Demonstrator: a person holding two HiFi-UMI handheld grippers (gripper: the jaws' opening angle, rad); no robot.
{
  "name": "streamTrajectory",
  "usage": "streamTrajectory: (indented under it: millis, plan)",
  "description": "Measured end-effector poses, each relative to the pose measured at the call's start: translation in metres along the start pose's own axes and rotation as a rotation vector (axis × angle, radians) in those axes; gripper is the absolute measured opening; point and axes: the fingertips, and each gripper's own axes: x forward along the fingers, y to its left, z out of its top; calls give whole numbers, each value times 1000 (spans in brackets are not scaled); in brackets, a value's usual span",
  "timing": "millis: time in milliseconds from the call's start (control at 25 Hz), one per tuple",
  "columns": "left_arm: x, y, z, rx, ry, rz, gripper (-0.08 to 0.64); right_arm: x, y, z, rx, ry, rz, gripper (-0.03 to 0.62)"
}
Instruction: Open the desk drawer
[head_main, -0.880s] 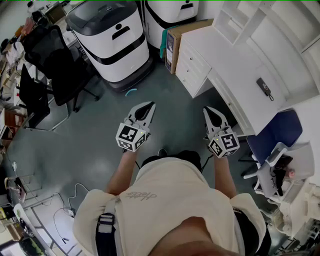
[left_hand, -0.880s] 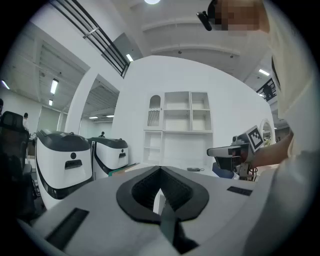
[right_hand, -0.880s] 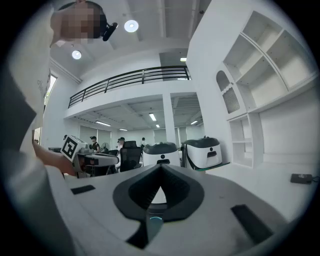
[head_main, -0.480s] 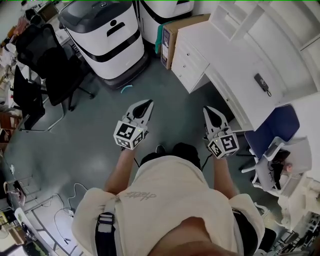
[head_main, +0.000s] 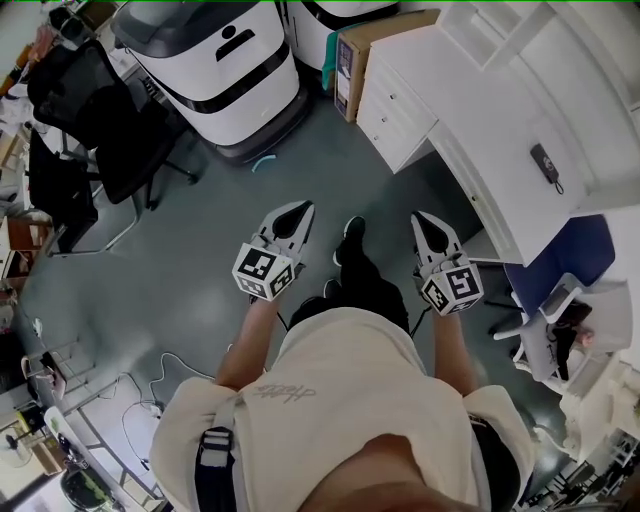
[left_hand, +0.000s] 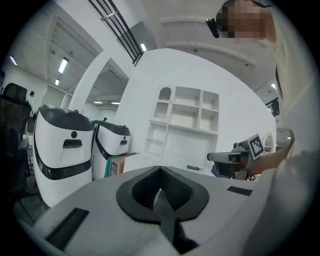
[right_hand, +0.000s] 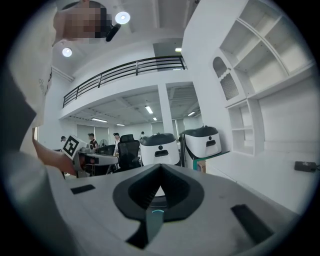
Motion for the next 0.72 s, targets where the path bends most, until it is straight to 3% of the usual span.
streamTrajectory:
  millis: [360, 720]
  plan:
    - [73, 70, 23, 49, 71, 61, 0, 108, -75, 8, 56, -21, 44, -5]
    - [176, 112, 90, 98, 54, 27, 0, 185, -168, 41, 72, -47, 37, -5]
